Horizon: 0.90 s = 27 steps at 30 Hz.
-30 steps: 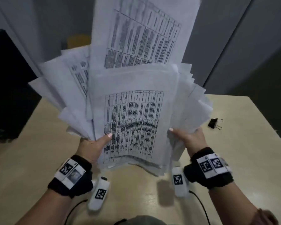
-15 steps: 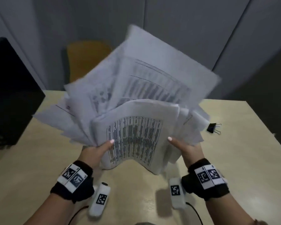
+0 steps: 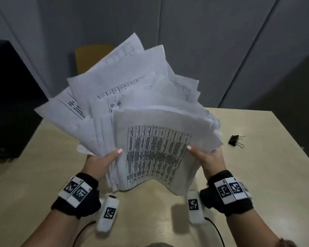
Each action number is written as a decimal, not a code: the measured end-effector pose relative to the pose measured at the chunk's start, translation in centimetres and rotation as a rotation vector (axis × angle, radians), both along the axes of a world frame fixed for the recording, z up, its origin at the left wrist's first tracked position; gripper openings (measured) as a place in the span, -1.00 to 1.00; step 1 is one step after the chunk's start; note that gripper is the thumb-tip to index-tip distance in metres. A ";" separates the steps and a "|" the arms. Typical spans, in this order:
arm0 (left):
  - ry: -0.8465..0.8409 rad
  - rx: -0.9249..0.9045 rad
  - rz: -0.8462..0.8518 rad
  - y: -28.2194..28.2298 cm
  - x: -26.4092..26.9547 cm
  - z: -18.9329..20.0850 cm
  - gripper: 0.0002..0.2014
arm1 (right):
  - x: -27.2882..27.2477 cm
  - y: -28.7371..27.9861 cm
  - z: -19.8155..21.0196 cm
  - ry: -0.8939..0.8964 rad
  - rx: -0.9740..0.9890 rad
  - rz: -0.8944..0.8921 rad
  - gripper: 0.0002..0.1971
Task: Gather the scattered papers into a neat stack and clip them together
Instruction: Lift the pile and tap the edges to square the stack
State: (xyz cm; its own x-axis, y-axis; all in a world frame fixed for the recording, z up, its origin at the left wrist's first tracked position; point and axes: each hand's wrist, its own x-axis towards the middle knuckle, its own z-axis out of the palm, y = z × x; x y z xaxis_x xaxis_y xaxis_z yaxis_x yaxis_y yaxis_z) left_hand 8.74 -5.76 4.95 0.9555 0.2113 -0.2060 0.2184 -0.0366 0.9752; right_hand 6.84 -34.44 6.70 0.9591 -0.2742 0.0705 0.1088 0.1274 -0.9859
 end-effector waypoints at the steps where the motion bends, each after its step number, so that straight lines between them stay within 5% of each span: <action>1: 0.002 0.000 0.011 -0.3 0.0 0.0 -0.76 | 0.1 0.2 -0.1 0.007 0.012 -0.008 -0.62; 7: -0.131 0.035 -0.031 0.1 0.1 -0.4 -0.85 | -0.5 -0.8 0.2 -0.029 -0.031 -0.008 -0.58; 11: -0.156 -0.036 -0.143 1.1 0.1 0.0 -0.58 | -0.6 -2.0 -0.1 0.019 -0.089 0.073 -0.61; 19: -0.111 -0.095 -0.021 0.5 0.6 -0.9 -0.79 | 0.0 -2.0 -0.5 0.094 -0.129 0.089 -0.61; 23: -0.099 -0.181 -0.147 2.1 0.2 -1.1 -0.54 | -0.5 -3.0 1.4 0.060 -0.067 0.136 -0.43; 27: -0.105 -0.202 -0.205 1.5 0.1 -0.8 -0.26 | -0.3 -2.8 2.1 0.075 -0.066 0.191 -0.52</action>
State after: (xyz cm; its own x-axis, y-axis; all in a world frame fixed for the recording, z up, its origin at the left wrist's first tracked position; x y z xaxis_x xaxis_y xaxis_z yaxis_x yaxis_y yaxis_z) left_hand 8.87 -4.27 4.15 0.9923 -0.0238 -0.1217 0.1237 0.1276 0.9841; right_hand 6.59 -37.28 8.85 0.9964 -0.0843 0.0087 0.0149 0.0731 -0.9972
